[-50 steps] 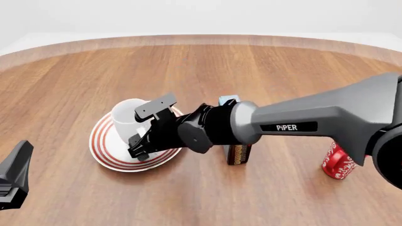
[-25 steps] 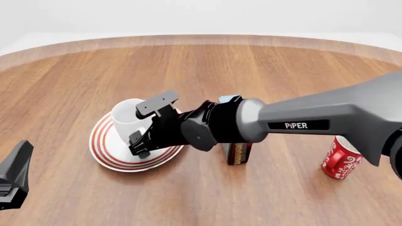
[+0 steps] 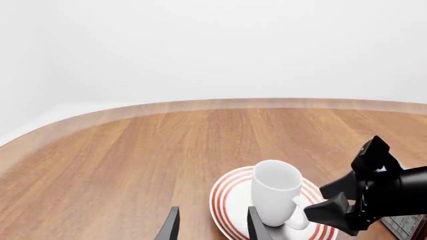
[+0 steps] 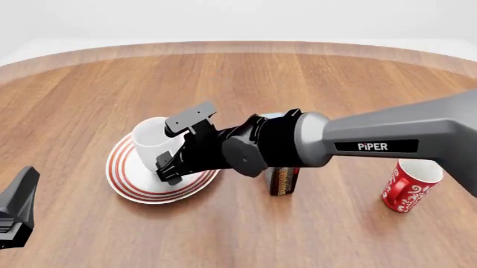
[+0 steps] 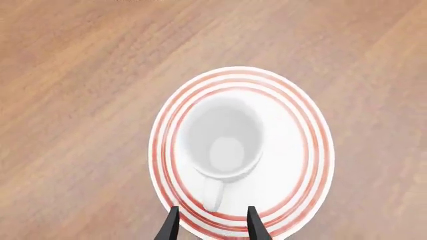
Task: Pick up the white mug and put it on the plate, and put the chocolate pudding to the right of the plate.
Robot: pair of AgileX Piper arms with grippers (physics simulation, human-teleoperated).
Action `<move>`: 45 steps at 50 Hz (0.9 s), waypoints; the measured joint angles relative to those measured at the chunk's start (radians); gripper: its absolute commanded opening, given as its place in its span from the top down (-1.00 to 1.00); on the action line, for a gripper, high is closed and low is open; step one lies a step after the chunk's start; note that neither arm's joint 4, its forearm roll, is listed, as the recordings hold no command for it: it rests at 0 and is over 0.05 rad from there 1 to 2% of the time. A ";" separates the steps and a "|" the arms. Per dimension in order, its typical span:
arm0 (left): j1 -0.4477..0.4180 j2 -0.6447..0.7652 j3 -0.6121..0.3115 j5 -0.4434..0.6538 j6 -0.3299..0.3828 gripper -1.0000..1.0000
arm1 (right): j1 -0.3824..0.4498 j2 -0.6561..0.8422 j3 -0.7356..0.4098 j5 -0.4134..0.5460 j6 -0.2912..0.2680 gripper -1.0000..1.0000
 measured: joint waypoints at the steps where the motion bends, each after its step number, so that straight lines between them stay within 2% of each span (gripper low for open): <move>1: 0.000 0.000 0.000 0.000 0.000 -1.00 | 0.000 -0.003 0.003 -0.001 -0.001 -1.00; 24: 0.000 0.000 0.000 0.000 0.000 -1.00 | 0.005 -0.081 0.080 -0.029 -0.015 -1.00; 45: 0.000 0.000 0.000 0.000 0.000 -1.00 | 0.008 -0.186 0.201 -0.099 -0.023 -1.00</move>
